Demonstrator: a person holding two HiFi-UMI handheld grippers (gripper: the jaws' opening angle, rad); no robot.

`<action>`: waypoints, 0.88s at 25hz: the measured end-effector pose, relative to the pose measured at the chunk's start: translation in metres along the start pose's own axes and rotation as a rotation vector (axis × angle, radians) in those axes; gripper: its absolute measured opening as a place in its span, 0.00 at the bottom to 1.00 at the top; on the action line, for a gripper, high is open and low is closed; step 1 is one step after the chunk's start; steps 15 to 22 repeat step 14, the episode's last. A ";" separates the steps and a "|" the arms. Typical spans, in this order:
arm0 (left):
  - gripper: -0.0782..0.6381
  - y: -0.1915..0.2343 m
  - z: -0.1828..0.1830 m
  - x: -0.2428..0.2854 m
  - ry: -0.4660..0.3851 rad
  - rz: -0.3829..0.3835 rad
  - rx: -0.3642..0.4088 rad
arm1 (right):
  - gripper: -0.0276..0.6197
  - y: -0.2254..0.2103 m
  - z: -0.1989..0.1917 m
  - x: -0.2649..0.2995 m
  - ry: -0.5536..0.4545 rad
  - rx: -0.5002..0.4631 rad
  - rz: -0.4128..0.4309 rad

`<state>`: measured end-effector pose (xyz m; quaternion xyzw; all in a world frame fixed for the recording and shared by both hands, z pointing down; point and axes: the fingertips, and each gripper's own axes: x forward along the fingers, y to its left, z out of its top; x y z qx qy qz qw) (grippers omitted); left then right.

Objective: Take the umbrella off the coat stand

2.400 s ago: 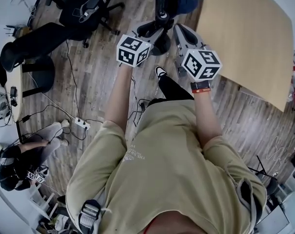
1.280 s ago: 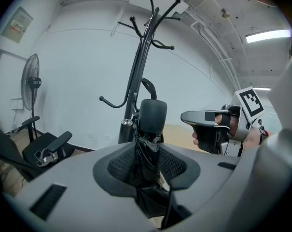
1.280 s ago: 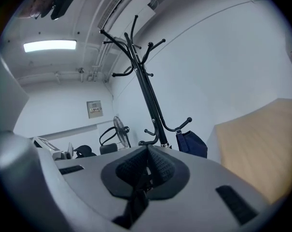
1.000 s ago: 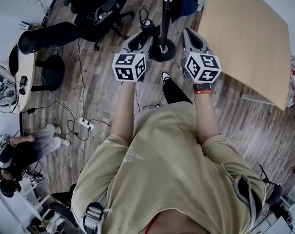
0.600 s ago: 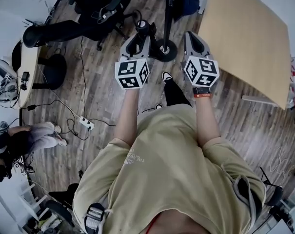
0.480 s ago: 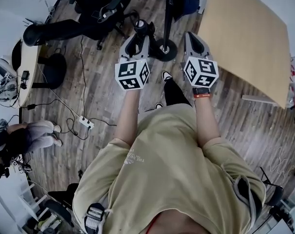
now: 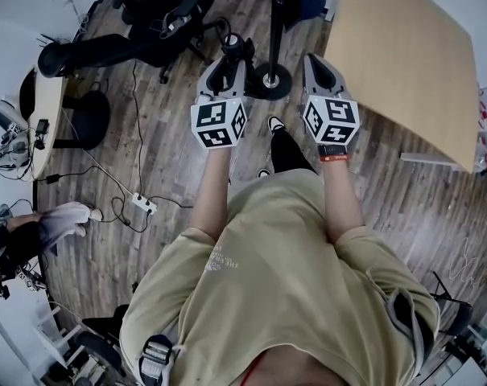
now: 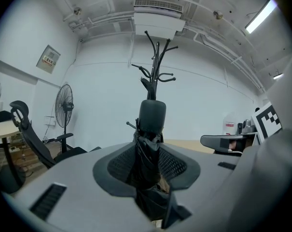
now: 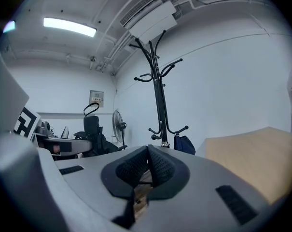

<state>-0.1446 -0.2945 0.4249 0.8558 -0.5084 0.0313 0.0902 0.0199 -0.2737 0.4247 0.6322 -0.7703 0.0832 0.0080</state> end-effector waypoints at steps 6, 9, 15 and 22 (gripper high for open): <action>0.32 -0.005 0.001 0.011 0.011 -0.022 0.015 | 0.07 -0.004 0.003 0.007 0.005 0.005 0.003; 0.32 -0.010 -0.003 0.021 0.033 -0.052 0.022 | 0.07 -0.007 0.003 0.013 0.015 0.018 0.004; 0.32 -0.014 -0.011 0.048 0.075 -0.121 0.026 | 0.07 -0.011 0.004 0.035 0.029 0.025 0.008; 0.32 -0.014 -0.011 0.048 0.075 -0.121 0.026 | 0.07 -0.011 0.004 0.035 0.029 0.025 0.008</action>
